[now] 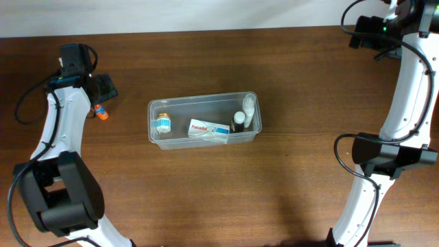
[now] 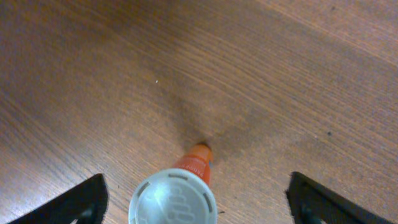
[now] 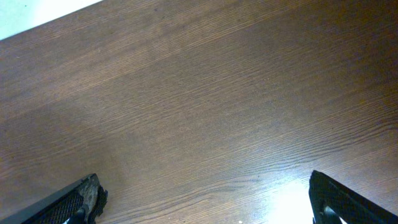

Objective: Pack container
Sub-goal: 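Move the left gripper to the orange tube and grasp it, then carry the orange tube with the left gripper over the container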

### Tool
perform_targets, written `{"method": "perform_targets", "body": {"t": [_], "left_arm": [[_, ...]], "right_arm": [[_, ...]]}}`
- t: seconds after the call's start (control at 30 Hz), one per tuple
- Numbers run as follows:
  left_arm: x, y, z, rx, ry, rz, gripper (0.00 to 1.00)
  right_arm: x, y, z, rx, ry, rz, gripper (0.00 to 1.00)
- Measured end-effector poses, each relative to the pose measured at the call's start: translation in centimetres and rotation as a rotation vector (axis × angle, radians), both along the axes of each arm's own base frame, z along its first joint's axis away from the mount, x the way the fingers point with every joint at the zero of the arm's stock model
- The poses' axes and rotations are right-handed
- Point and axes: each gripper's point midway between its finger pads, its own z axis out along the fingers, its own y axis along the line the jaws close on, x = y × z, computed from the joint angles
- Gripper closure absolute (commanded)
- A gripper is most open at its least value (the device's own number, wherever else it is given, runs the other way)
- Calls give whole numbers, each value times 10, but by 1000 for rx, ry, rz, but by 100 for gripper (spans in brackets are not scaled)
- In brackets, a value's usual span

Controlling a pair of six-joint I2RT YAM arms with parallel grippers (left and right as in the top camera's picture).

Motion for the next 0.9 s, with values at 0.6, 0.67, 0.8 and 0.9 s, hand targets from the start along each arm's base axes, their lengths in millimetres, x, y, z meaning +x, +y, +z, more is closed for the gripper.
{"method": "perform_targets", "body": {"t": [0.6, 0.67, 0.8, 0.9], "left_arm": [[3, 0, -22, -3, 42, -13, 57], [4, 0, -22, -2, 35, -12, 65], [6, 1, -21, 0, 28, -14, 75], [6, 1, -21, 0, 27, -14, 76]], "right_arm": [[0, 0, 0, 0, 0, 1, 2], [0, 0, 0, 0, 0, 1, 2], [0, 0, 0, 0, 0, 0, 2], [0, 0, 0, 0, 0, 1, 1]]}}
